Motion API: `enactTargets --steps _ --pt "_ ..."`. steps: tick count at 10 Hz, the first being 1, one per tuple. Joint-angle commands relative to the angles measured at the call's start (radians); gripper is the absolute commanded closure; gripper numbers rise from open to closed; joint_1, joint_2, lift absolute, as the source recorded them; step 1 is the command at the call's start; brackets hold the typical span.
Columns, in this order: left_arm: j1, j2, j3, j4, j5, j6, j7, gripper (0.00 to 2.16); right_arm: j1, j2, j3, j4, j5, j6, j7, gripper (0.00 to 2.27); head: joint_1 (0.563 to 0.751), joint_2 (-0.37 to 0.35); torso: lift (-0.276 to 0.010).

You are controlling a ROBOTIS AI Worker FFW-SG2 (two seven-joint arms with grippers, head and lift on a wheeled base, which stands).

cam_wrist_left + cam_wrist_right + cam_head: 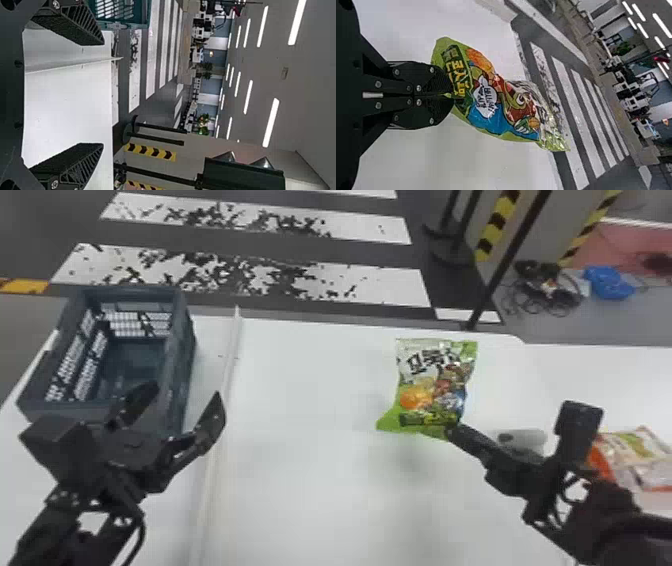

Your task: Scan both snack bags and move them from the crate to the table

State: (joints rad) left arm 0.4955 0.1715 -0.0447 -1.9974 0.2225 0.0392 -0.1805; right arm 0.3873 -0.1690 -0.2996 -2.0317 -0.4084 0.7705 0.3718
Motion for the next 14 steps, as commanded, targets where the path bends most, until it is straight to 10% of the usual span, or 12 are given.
enactTargets --steps 1,7,10,13,14 --pt "0.0 0.0 0.003 -0.001 0.003 0.0 -0.001 0.09 0.025 -0.061 0.139 -0.081 0.264 -0.047 -0.077 2.26 0.695 -0.137 -0.088" --pt "0.0 0.005 0.011 -0.001 0.014 0.003 -0.008 0.09 -0.008 -0.27 0.709 -0.088 1.24 0.195 -0.398 2.26 0.695 -0.153 -0.088" --pt "0.0 0.005 0.009 0.0 0.014 0.006 -0.008 0.09 -0.068 -0.297 0.941 0.056 1.511 0.309 -0.386 2.09 0.695 -0.147 -0.088" --pt "0.0 0.005 0.009 0.0 0.011 0.012 -0.008 0.09 -0.073 -0.291 1.054 0.067 1.504 0.358 -0.364 0.04 0.695 -0.104 -0.088" --pt "0.0 0.005 0.009 0.0 0.011 0.015 -0.008 0.09 -0.065 -0.288 1.056 0.041 1.456 0.352 -0.363 0.0 0.695 -0.089 -0.088"
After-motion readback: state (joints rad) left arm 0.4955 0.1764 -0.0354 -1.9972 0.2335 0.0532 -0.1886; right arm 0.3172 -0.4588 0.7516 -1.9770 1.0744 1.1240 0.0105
